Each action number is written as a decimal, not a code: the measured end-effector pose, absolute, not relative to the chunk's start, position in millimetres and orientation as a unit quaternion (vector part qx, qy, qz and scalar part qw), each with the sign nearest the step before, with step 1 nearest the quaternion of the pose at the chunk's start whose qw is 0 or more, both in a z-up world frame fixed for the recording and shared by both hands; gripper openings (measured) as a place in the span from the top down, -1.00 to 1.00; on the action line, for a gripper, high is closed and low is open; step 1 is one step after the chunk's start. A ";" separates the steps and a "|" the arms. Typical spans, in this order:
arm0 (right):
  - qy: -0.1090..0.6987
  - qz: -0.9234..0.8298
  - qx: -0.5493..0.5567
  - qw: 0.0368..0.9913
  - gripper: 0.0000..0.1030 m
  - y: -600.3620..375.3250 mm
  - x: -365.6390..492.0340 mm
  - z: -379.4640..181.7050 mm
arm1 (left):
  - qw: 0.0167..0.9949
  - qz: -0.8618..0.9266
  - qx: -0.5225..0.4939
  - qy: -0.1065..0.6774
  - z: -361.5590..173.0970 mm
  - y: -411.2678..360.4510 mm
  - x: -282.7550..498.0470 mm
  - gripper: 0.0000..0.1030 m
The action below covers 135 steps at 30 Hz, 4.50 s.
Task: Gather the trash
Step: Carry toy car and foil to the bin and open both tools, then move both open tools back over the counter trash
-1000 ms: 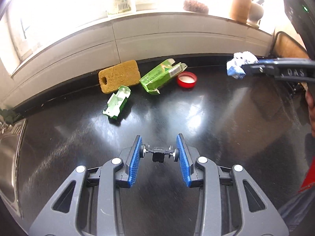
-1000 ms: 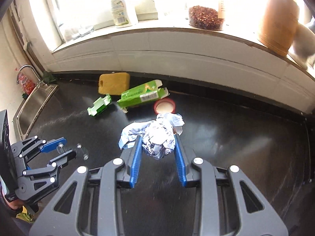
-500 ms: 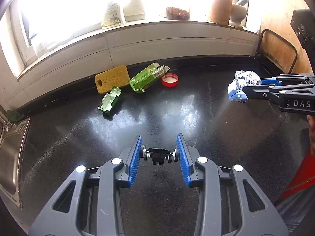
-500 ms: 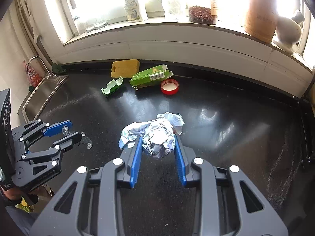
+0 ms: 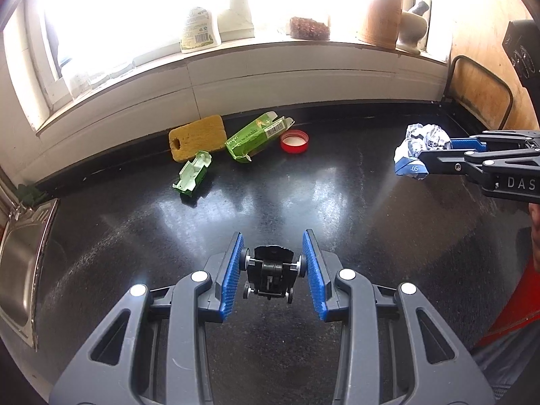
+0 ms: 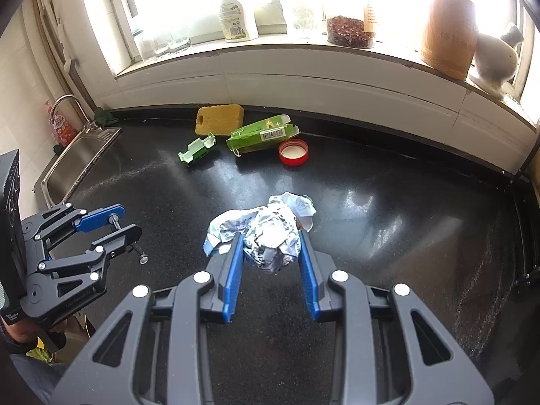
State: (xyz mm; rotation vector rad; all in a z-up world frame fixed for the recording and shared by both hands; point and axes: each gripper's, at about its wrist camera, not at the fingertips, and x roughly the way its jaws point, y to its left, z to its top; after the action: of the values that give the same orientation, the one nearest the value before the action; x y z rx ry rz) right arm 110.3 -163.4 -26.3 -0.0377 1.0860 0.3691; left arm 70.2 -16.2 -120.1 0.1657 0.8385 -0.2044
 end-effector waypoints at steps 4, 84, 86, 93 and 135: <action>0.513 0.193 -0.025 0.836 0.38 -149.9 113.6 -25.6 | 0.909 -0.084 0.071 0.401 -115.9 -6.8 67.8 0.31; 0.488 0.582 -0.214 0.614 -0.52 308.5 -54.9 -45.6 | 0.804 0.370 -0.182 0.428 -181.3 315.0 -210.3 -0.77; 0.488 0.548 -0.190 0.652 -0.53 271.0 -25.8 -34.7 | 0.826 0.339 -0.151 0.424 -168.1 301.6 -182.7 -0.78; 0.488 0.380 -0.108 0.779 -0.54 115.6 58.8 -9.9 | 0.901 0.151 -0.024 0.407 -127.0 209.8 -56.1 -0.79; 0.559 0.124 -0.010 0.820 -0.55 -132.7 216.1 -122.9 | 0.876 -0.057 0.100 0.469 -211.0 45.6 209.4 -0.79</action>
State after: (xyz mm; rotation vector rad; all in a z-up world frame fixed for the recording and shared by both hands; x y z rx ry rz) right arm 216.1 -132.7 -122.9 -0.0208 1.1894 0.2649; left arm 209.4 45.6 -211.0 0.2083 0.9778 -0.1185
